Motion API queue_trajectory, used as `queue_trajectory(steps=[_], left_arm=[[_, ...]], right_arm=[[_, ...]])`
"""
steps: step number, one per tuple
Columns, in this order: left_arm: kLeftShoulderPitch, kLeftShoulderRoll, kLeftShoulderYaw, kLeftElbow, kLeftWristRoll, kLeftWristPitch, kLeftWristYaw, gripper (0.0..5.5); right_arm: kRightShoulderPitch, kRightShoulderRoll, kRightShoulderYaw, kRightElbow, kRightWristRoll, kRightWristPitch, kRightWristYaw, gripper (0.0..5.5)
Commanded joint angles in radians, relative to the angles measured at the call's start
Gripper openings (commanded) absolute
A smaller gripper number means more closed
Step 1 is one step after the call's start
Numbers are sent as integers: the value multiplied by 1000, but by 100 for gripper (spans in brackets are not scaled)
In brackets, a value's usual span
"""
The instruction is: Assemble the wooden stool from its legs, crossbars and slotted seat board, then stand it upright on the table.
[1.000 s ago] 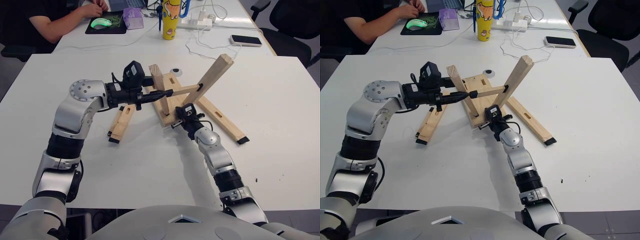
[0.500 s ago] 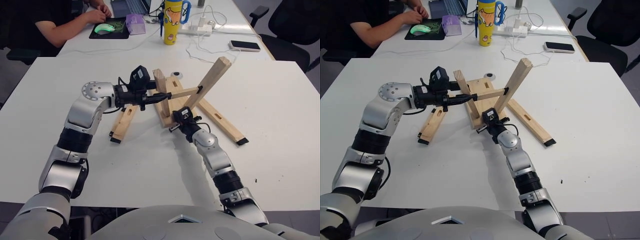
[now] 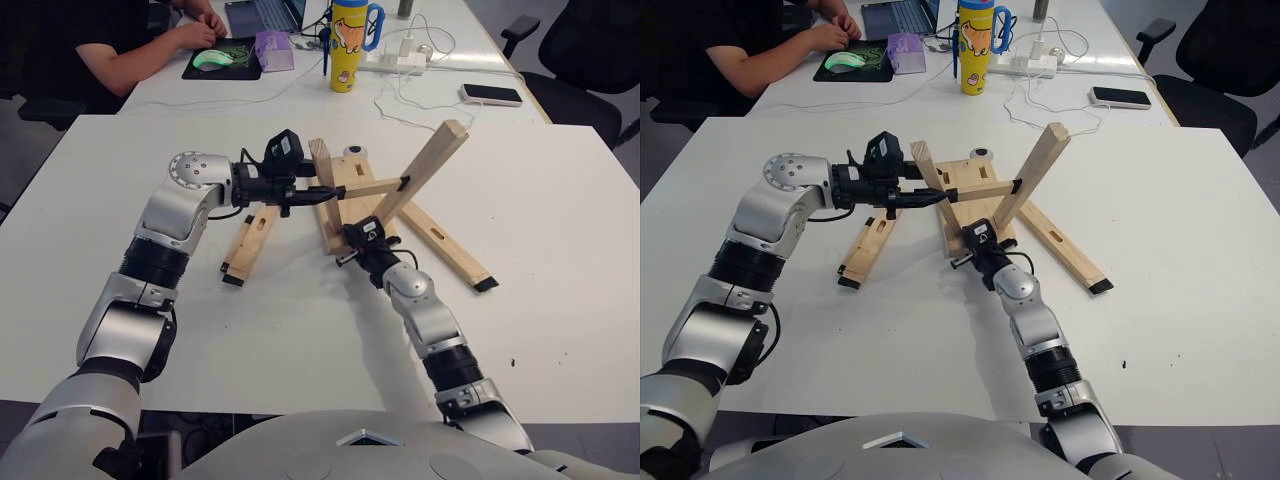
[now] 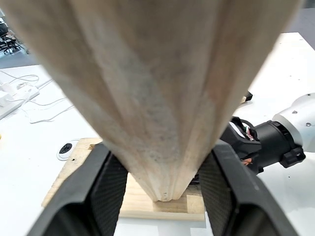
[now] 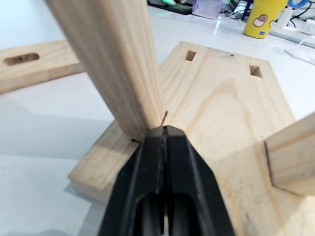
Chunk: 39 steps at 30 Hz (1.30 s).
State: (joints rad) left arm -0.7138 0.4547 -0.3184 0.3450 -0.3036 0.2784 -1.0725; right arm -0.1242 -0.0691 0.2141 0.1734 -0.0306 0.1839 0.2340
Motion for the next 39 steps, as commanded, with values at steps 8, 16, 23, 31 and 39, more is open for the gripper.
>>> queue_trajectory(steps=[8, 16, 23, 31, 39], left_arm=[[56, -32, 0, 195, 67, -29, -22, 203], [61, -59, 124, 156, 11, -80, 9, 271], [169, 38, 173, -34, 3, -13, -4, 334], [122, 109, 575, -470, -436, 361, 216, 284], [-38, -173, 556, -513, -530, 342, 613, 167]], right_arm=[[16, -10, -36, 121, -36, 21, -84, 0], [23, -12, 3, 156, -47, 72, -45, 0], [23, -13, 22, 159, -52, 80, -26, 0], [46, -23, 14, 155, -36, 67, -12, 0], [46, -21, 21, 180, -38, 61, -4, 0]])
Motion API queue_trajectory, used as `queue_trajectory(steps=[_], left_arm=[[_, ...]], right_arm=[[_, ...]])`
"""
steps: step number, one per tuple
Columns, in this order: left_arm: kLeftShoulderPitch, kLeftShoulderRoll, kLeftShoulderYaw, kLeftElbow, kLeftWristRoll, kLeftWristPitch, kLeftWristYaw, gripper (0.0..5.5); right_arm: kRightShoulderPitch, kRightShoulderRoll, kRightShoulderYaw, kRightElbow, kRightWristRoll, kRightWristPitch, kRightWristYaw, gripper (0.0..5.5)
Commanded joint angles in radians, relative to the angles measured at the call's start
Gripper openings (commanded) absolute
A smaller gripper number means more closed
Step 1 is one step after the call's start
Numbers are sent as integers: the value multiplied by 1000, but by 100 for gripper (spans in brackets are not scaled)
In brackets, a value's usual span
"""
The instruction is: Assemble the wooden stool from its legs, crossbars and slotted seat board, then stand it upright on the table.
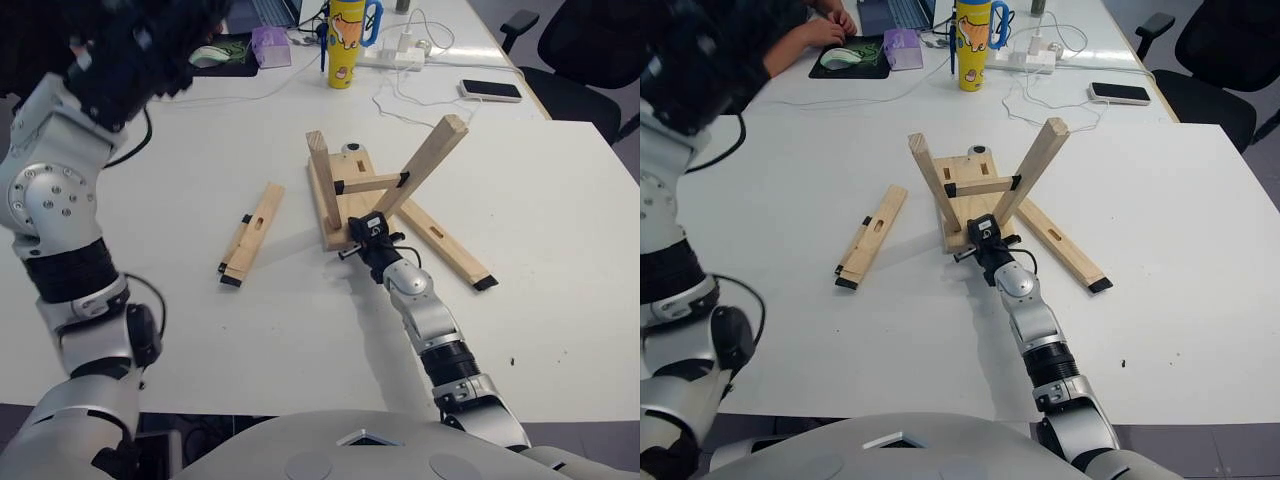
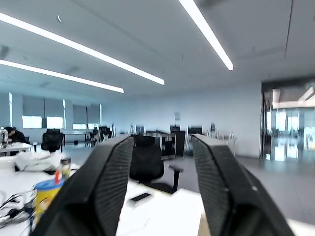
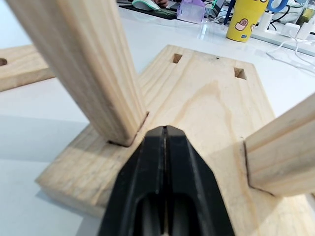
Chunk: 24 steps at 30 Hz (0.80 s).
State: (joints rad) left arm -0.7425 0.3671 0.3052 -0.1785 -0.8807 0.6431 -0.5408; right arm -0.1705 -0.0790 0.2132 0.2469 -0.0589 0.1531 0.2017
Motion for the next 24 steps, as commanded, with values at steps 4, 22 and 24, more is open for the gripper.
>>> queue_trajectory(steps=[4, 22, 24], left_arm=[[27, -162, -141, 59, 101, -61, 101, 105], [220, -61, -648, 212, 421, 1, 77, 1], [222, -63, -681, 223, 480, -12, 92, 1]], right_arm=[[85, -9, 29, 119, -9, 93, 39, 0], [59, 10, 43, 173, -16, 68, 45, 0], [58, 12, 43, 175, -16, 68, 44, 0]])
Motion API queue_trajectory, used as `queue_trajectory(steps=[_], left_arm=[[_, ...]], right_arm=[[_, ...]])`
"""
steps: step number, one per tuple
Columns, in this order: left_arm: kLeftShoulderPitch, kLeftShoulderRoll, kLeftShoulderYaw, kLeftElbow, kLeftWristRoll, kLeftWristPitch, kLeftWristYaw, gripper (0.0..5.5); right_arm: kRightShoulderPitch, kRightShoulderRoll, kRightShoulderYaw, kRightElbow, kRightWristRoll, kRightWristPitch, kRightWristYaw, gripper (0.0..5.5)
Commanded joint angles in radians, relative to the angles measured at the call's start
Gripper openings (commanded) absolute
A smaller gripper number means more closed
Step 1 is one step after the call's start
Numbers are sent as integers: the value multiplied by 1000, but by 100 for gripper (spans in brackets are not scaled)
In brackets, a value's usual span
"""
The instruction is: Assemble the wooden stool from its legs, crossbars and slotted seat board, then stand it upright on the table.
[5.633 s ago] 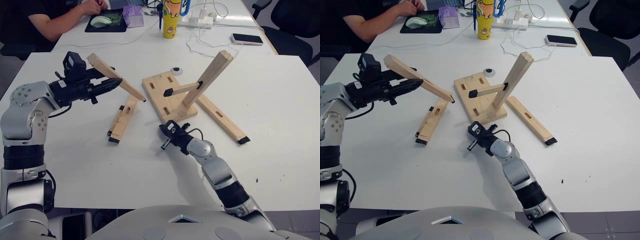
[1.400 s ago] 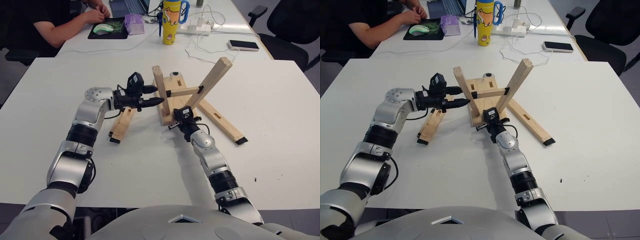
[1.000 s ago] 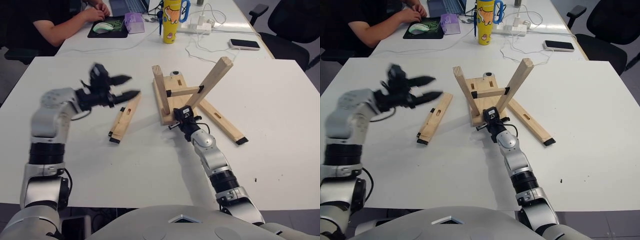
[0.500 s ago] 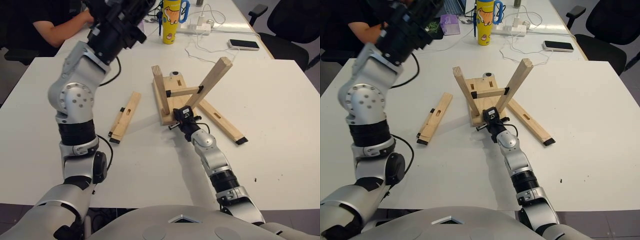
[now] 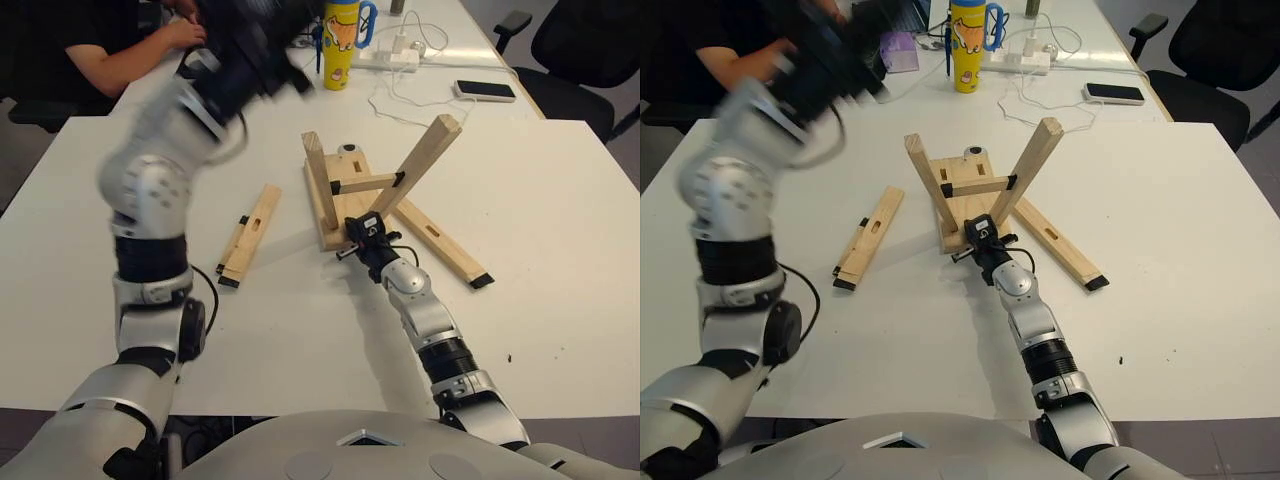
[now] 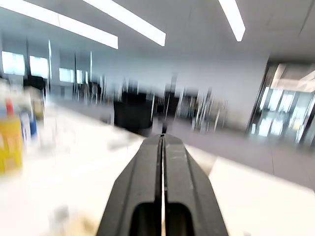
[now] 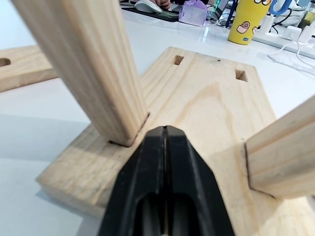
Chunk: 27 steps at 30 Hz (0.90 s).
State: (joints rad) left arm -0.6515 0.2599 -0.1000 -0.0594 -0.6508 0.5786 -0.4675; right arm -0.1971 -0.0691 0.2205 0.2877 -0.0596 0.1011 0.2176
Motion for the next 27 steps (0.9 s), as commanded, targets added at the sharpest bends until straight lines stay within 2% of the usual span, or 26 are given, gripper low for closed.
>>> queue_trajectory(steps=[1, 3, 7, 10, 12, 15, 17, 19, 20, 21, 22, 27], left_arm=[[120, 38, -253, 109, 258, 41, 33, 1], [77, 14, -177, 122, 267, -27, 62, 1], [-67, -19, 53, 110, 257, -213, 170, 1], [-203, -20, 186, -73, 234, -337, 235, 1], [-268, -15, 210, -156, 222, -352, 243, 1], [-255, -38, 182, -208, 185, -286, 232, 1], [-161, -71, 109, -179, 140, -130, 237, 1], [34, -26, -156, -61, 207, 138, 207, 1], [125, -28, -203, -11, 226, 199, 220, 1], [188, -23, -226, 30, 263, 212, 243, 1], [214, -38, -200, 50, 272, 192, 266, 1], [113, -75, -130, 21, 407, -63, 357, 1]], right_arm=[[82, 3, 35, 137, -16, 119, 29, 0], [80, 5, 33, 141, -16, 118, 26, 0], [77, 6, 30, 158, -16, 113, 25, 0], [76, 4, 31, 162, -18, 112, 30, 0], [78, 3, 28, 163, -17, 110, 29, 0], [78, 3, 29, 164, -17, 111, 30, 0], [76, 2, 30, 166, -17, 111, 33, 0], [72, 0, 30, 166, -17, 113, 35, 0], [67, 1, 30, 169, -17, 114, 35, 0], [59, 2, 30, 173, -17, 116, 37, 0], [55, 2, 30, 171, -17, 120, 39, 0], [43, 0, 25, 182, -13, 93, 44, 0]])
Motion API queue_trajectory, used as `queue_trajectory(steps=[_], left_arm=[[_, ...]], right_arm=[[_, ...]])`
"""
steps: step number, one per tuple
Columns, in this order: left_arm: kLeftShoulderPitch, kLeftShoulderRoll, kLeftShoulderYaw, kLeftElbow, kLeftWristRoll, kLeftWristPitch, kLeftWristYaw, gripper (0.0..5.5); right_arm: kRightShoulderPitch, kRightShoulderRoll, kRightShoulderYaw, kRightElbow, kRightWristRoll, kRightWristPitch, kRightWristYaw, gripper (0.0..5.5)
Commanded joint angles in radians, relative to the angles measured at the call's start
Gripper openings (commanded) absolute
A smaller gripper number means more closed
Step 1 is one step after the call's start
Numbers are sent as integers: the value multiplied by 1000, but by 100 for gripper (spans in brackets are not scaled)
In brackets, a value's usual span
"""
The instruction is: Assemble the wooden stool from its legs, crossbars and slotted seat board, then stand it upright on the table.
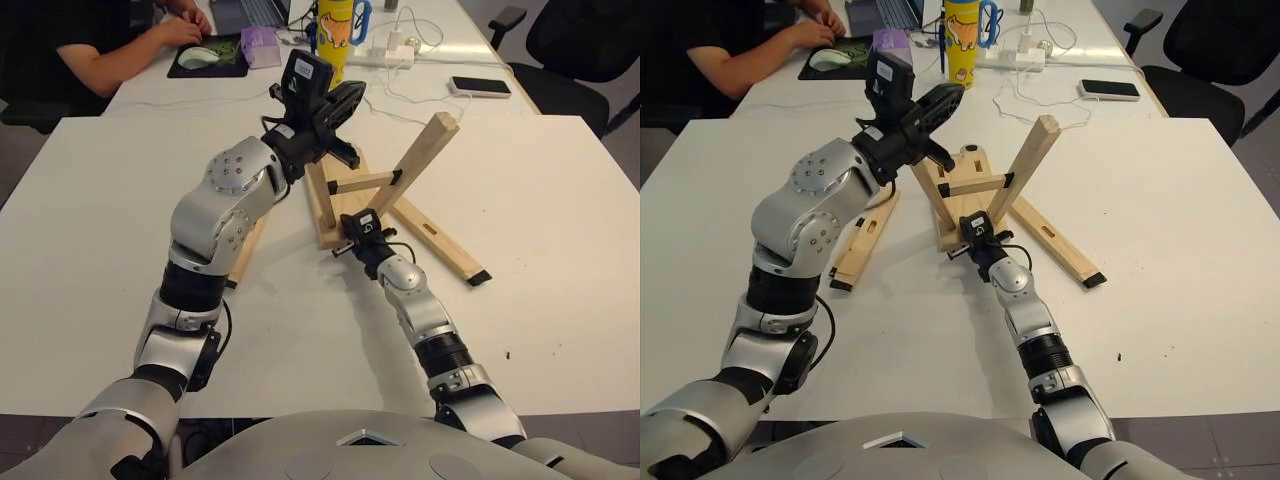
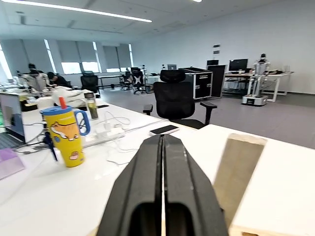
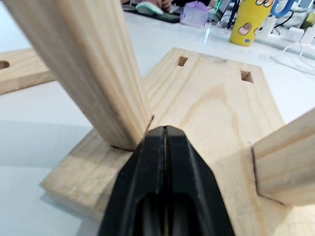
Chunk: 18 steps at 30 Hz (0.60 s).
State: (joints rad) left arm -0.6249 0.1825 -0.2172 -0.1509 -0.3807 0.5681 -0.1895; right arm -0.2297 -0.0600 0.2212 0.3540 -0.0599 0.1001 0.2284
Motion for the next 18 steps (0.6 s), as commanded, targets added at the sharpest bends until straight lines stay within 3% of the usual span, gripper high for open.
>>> queue_trajectory(steps=[1, 9, 13, 18], left_arm=[[63, 3, 6, 96, 178, -114, 106, 1], [88, -29, 147, -167, 343, -333, 269, 1], [235, -24, 165, -267, 374, -284, 272, 1], [421, -22, 118, -296, 345, -146, 200, 1]], right_arm=[[72, -8, 19, 116, -8, 81, 36, 0], [69, -5, -19, 19, 32, -131, 49, 0], [138, -33, -11, -167, 89, -266, 132, 0], [302, -118, -3, -559, 153, -123, 202, 0]])
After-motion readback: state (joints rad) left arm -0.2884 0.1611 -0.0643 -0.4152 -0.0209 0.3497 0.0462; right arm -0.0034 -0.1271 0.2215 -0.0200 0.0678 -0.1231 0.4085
